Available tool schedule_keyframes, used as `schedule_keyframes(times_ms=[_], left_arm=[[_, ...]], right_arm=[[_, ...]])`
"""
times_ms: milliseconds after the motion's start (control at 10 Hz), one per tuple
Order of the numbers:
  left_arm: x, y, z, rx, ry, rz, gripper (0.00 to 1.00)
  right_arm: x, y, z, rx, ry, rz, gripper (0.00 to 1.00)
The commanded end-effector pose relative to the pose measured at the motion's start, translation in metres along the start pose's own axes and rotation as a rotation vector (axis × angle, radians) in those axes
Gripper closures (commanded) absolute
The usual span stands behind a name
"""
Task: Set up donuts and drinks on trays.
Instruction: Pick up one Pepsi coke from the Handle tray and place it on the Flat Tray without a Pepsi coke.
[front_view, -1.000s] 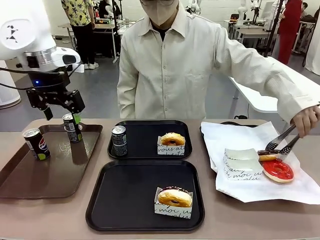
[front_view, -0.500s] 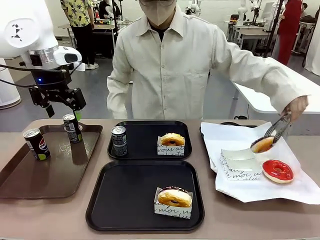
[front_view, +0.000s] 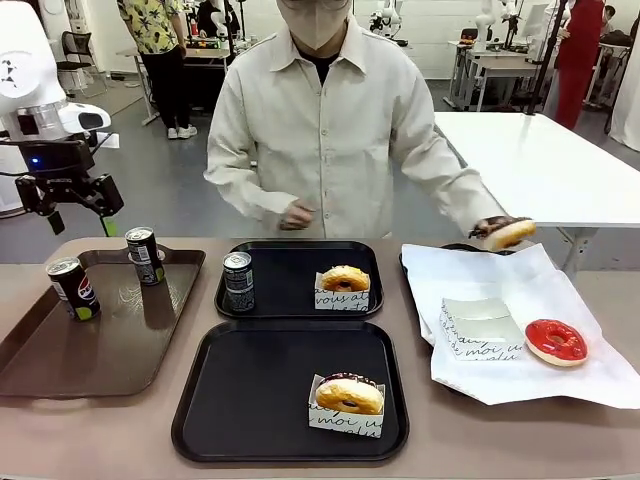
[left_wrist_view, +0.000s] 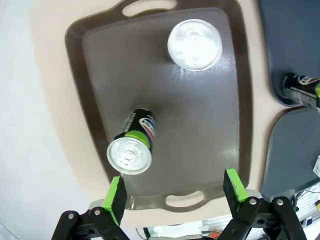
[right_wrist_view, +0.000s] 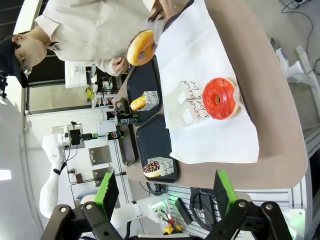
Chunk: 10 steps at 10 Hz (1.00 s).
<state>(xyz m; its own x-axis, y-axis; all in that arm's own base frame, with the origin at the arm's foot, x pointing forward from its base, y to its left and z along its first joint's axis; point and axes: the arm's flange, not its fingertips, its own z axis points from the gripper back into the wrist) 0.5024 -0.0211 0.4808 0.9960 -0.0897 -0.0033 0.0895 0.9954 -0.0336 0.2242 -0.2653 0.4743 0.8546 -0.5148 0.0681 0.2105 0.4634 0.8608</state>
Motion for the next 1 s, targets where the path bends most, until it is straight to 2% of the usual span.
schedule_keyframes(times_ms=[0,100,300,400,900], left_arm=[[0.006,0.018,0.001,-0.002,0.039,-0.024,0.0],[0.012,0.027,0.001,0.039,0.058,0.014,0.0],[-0.003,0.033,0.01,0.05,0.066,0.046,0.0],[0.004,0.028,-0.005,0.018,0.047,0.016,0.0],[0.003,0.029,-0.003,0.028,0.063,0.016,0.0]], right_arm=[[0.001,-0.001,-0.001,0.016,-0.001,0.011,0.0],[0.001,-0.001,-0.001,0.016,-0.001,0.011,0.0],[0.001,-0.001,-0.001,0.016,-0.001,0.011,0.0],[0.001,-0.001,-0.001,0.016,-0.001,0.011,0.0],[0.001,-0.001,-0.001,0.016,-0.001,0.011,0.0]])
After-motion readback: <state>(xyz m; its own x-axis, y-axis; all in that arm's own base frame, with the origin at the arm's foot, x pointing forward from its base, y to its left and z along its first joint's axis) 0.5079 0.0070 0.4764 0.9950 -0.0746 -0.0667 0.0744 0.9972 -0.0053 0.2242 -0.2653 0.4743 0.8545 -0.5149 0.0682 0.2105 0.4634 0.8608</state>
